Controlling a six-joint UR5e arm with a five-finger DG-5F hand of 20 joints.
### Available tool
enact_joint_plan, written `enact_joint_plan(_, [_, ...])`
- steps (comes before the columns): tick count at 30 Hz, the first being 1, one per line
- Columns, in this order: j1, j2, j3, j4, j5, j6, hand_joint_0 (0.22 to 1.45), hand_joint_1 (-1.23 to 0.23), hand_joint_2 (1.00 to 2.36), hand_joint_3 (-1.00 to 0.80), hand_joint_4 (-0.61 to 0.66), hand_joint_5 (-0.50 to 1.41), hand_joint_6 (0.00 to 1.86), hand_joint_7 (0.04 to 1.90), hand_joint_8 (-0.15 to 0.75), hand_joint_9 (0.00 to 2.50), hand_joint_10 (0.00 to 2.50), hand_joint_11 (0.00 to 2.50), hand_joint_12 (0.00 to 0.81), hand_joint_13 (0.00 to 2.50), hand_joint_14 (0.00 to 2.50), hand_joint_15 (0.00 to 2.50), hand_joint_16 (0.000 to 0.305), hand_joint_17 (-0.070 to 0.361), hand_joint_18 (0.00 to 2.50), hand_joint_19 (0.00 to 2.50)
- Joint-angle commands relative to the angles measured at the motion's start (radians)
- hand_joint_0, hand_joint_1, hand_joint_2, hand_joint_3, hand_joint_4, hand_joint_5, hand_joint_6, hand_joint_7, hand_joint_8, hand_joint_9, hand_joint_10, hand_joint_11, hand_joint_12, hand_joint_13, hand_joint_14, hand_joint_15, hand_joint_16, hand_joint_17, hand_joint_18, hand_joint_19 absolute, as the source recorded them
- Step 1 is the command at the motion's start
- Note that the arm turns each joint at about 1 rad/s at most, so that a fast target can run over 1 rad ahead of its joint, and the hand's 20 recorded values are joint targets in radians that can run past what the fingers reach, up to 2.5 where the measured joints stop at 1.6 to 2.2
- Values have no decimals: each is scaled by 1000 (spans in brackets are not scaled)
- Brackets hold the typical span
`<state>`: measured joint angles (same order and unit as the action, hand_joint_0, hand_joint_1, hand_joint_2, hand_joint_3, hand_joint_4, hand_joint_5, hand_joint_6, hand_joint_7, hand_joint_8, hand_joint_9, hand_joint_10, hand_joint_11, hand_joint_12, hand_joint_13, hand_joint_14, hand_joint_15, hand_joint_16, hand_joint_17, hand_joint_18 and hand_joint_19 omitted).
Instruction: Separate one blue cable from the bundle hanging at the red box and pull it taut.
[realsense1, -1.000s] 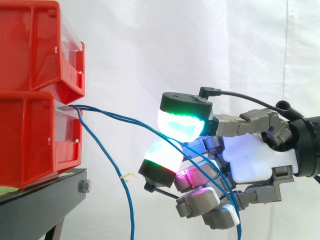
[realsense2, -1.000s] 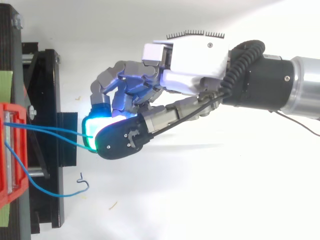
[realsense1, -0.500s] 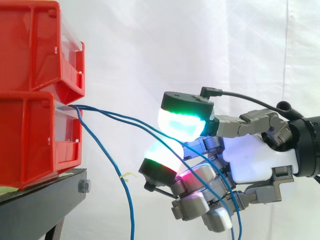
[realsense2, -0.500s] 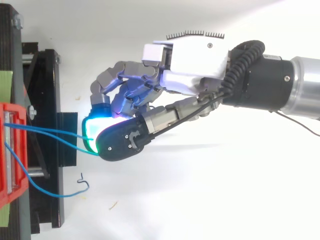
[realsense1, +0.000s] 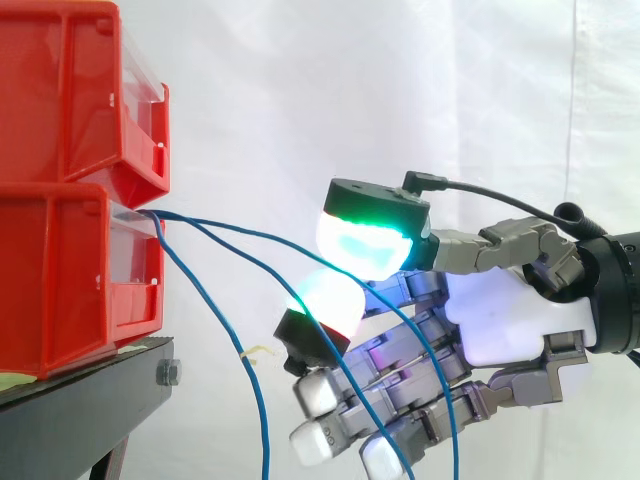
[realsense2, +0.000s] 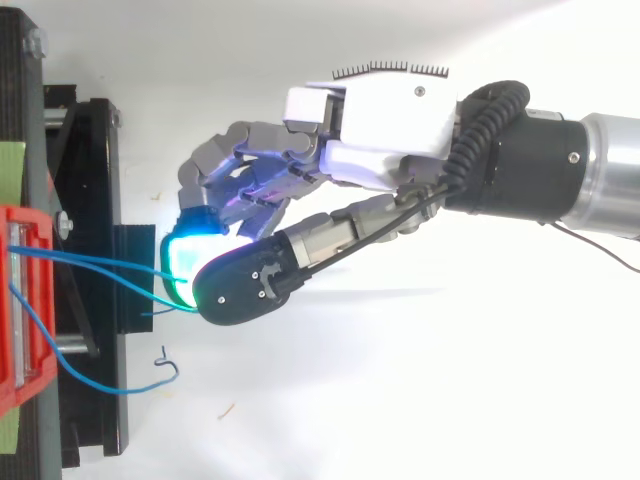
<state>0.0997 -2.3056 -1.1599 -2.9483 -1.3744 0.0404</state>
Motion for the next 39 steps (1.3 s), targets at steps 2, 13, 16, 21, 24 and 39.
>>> enact_joint_plan(2, [0, 0, 0, 0, 0, -1, 667, -704, 1012, -355, 146, -229, 908, 1167, 301, 404, 21, 718, 336, 412, 10, 282, 45, 100, 594, 422])
enact_joint_plan(13, [0, 0, 0, -2, 0, -2, 657, -751, 1024, -181, -48, -210, 907, 1276, 283, 407, 22, 685, 337, 404, 12, 353, 46, 104, 553, 485])
enact_joint_plan(16, [0, -2, -1, -2, 3, -2, 656, -753, 1025, -152, -98, -206, 907, 1294, 279, 415, 22, 676, 337, 406, 12, 356, 46, 104, 555, 480])
enact_joint_plan(21, [0, 0, -6, -3, -2, -2, 659, -753, 1025, -151, -110, -205, 908, 1295, 274, 409, 21, 661, 337, 405, 13, 351, 46, 104, 548, 497])
enact_joint_plan(24, [0, 0, -9, -5, -8, -2, 658, -752, 1024, -145, -113, -205, 909, 1295, 274, 410, 19, 657, 338, 402, 12, 355, 46, 104, 542, 495])
enact_joint_plan(39, [18, 221, -271, 0, 109, -83, 650, -746, 1025, -26, -109, -194, 920, 1346, 281, 481, 22, 687, 343, 418, 12, 377, 46, 105, 561, 523])
